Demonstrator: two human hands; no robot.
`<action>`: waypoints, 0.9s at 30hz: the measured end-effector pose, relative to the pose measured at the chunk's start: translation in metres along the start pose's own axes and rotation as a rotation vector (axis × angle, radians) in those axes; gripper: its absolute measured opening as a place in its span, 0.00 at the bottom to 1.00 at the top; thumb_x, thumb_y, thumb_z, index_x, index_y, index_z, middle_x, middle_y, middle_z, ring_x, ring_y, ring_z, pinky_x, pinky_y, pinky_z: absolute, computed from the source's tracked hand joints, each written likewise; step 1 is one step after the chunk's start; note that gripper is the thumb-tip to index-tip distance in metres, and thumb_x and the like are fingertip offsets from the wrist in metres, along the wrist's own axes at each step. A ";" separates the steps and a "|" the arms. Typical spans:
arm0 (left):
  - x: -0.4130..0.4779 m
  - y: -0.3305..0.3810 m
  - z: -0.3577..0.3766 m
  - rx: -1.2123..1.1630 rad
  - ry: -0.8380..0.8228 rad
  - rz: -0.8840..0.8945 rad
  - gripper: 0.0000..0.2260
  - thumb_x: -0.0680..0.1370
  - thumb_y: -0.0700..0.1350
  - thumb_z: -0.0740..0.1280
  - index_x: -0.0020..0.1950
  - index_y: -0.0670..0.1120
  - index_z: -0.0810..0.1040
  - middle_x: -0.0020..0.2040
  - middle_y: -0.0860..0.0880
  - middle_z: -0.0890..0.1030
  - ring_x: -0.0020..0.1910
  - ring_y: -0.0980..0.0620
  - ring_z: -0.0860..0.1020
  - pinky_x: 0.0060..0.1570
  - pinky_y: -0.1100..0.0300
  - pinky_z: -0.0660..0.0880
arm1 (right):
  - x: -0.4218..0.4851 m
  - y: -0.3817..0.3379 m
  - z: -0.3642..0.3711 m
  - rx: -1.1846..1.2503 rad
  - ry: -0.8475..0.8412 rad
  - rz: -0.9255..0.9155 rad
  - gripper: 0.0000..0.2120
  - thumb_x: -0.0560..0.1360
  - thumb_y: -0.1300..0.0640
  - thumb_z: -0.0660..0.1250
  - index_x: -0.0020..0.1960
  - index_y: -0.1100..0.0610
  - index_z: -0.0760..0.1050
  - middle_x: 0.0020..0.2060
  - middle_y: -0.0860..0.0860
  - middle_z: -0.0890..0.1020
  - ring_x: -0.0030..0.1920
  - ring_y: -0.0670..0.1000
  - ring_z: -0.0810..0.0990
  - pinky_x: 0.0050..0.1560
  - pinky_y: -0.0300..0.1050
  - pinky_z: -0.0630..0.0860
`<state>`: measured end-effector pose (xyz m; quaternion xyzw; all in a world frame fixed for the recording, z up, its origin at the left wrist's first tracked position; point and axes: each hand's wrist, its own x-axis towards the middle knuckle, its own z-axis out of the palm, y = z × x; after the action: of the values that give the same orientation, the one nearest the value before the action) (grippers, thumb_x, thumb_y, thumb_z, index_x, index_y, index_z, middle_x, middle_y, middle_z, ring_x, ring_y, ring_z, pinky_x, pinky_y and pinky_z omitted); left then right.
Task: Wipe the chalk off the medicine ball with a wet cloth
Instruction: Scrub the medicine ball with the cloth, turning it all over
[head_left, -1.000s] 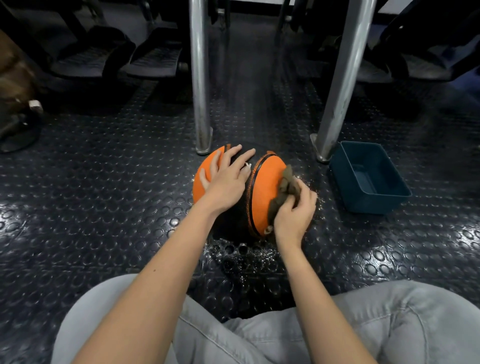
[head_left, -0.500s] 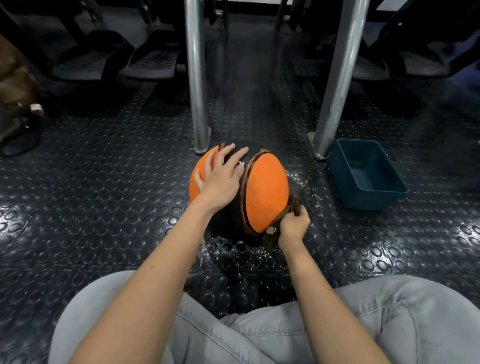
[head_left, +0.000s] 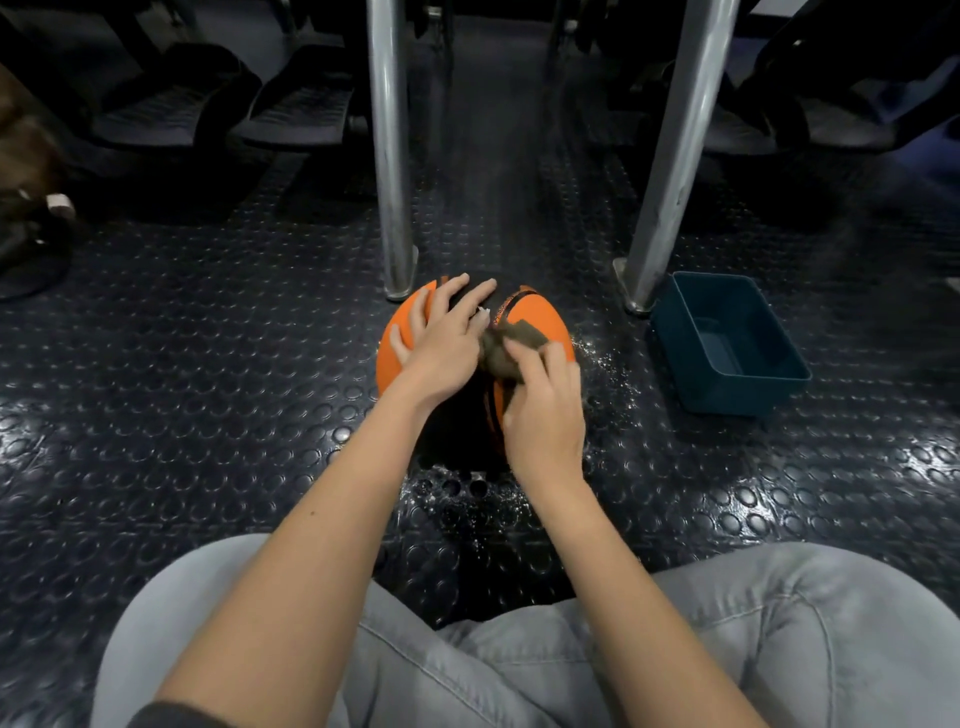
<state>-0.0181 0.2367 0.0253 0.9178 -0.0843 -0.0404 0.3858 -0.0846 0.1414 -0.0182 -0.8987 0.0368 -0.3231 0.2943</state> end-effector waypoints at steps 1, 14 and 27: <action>0.002 0.001 0.000 -0.008 0.000 -0.008 0.18 0.83 0.50 0.51 0.71 0.65 0.63 0.76 0.60 0.55 0.76 0.55 0.43 0.71 0.44 0.36 | -0.012 0.004 -0.002 -0.013 -0.023 -0.035 0.22 0.70 0.64 0.51 0.58 0.59 0.77 0.47 0.57 0.77 0.45 0.55 0.70 0.37 0.50 0.76; 0.003 0.004 -0.001 0.005 -0.025 -0.010 0.25 0.81 0.39 0.52 0.72 0.64 0.62 0.77 0.59 0.53 0.76 0.55 0.43 0.70 0.45 0.35 | 0.044 -0.009 -0.012 -0.056 -0.150 -0.023 0.19 0.71 0.68 0.56 0.58 0.61 0.77 0.53 0.61 0.76 0.49 0.64 0.71 0.50 0.59 0.73; 0.009 -0.002 -0.005 -0.005 -0.003 -0.017 0.17 0.84 0.51 0.49 0.71 0.64 0.63 0.76 0.59 0.56 0.76 0.54 0.45 0.71 0.44 0.38 | -0.027 0.017 -0.037 0.015 -0.154 0.250 0.20 0.75 0.70 0.58 0.63 0.57 0.75 0.52 0.56 0.71 0.56 0.55 0.70 0.50 0.46 0.70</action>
<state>-0.0083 0.2399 0.0271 0.9175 -0.0771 -0.0453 0.3875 -0.1262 0.1159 -0.0199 -0.9070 0.1233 -0.2144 0.3408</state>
